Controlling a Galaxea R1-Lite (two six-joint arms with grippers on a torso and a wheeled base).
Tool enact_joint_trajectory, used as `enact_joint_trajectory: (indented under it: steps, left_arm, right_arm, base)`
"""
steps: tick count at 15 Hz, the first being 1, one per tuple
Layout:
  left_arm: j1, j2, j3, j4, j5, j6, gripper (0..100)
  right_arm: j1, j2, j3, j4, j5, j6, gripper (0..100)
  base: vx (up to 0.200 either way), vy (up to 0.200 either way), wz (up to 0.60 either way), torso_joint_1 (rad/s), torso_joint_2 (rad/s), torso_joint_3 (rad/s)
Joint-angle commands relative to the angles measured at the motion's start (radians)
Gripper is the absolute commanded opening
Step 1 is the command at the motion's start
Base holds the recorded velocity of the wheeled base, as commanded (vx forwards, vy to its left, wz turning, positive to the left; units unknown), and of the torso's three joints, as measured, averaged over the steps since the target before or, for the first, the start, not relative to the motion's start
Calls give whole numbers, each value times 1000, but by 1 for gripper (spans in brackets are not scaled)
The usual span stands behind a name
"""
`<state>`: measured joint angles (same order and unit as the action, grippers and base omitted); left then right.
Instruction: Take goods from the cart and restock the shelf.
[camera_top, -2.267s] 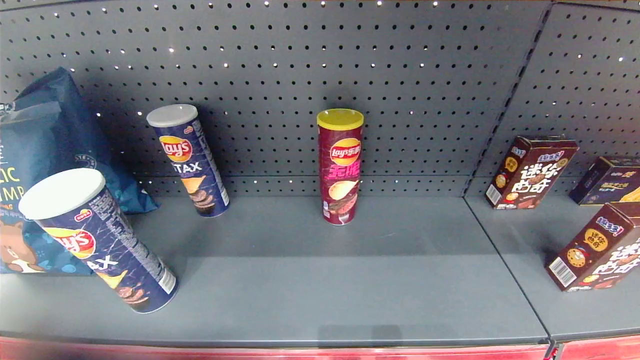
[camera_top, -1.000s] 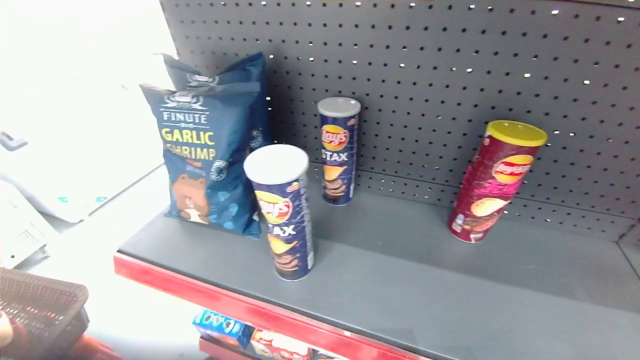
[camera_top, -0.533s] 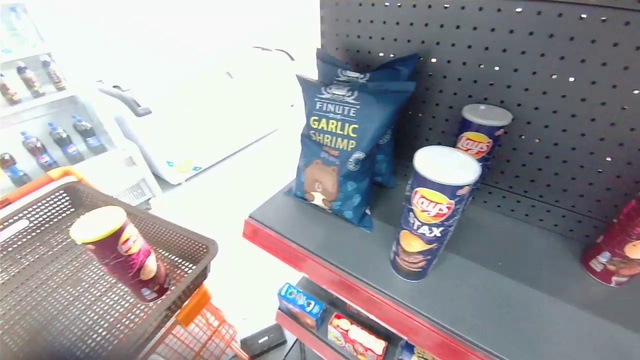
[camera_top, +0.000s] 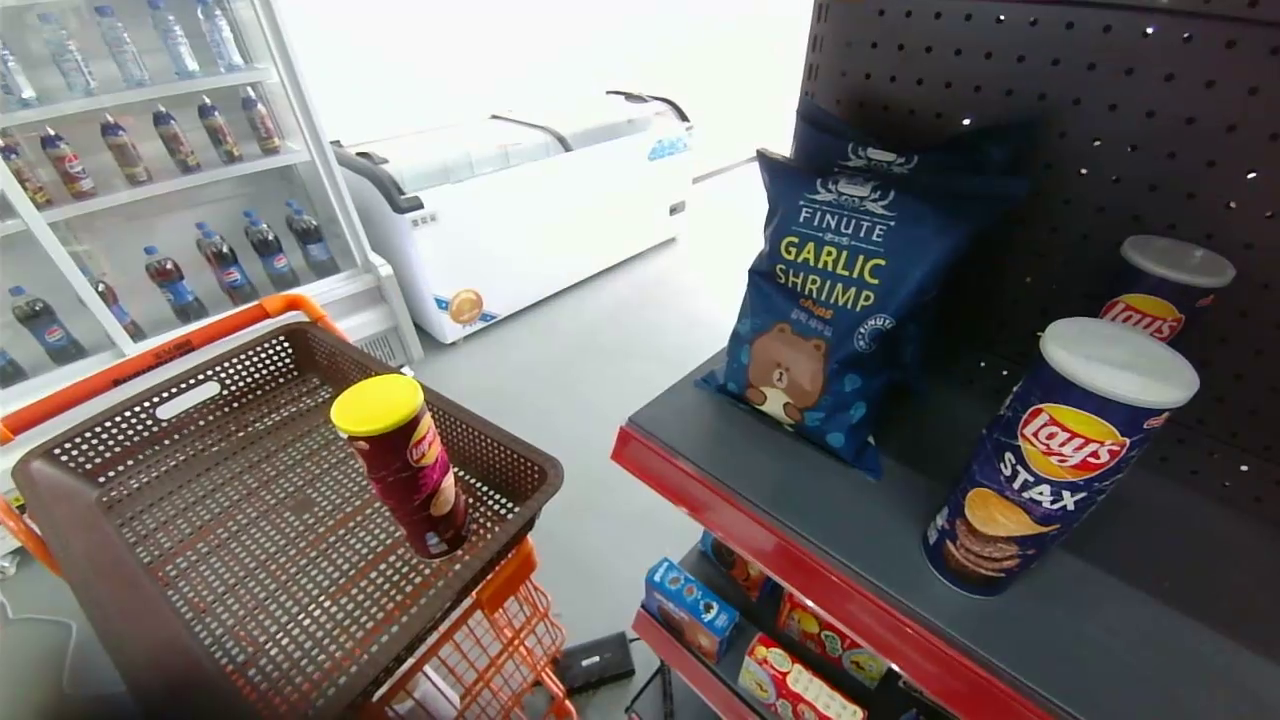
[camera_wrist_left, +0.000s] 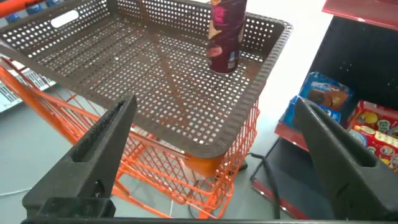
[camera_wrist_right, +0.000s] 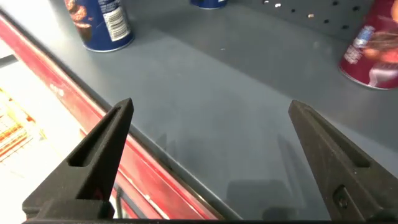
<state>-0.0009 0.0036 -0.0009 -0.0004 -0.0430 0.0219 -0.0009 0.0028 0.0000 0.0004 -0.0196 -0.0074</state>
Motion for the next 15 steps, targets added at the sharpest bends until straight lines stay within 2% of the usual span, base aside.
enact_joint_trajectory:
  steps: [1,2,3,4,5,6,7,11,15]
  left_arm:
    - [1,6,-44,0,-3,6,100]
    - [-5,147,-223,23,-5,32,100]
    - [1,325,-364,57,-2,50,100]
    - [-1,415,-439,68,-2,62,100]
    - [-5,510,-462,65,-3,75,100]
    - [-5,641,-469,54,-8,118,100]
    - [-13,691,-467,56,-8,135,100]
    - [-30,868,-475,34,5,138,100]
    - [-47,1156,-458,-227,0,141,100]
  right_arm:
    - [1,0,0,0,0,0,100]
    - [1,0,0,0,0,0,100]
    - [1,0,0,0,1,0,100]
    - [1,0,0,0,1,0,100]
    - [1,0,0,0,1,0,100]
    - [1,0,0,0,0,0,100]
    - [1,0,0,0,0,0,100]
    - [1,0,0,0,1,0,100]
    - [1,0,0,0,0,0,100]
  base:
    - [0,0,0,0,0,0]
    - [0,0,0,0,0,0]
    - [0,0,0,0,0,0]
    - [0,0,0,0,0,0]
    - [0,0,0,0,0,0]
    - [0,0,0,0,0,0]
    - [0,0,0,0,0,0]
    - [0,0,0,0,0,0]
    - [0,0,0,0,0,0]
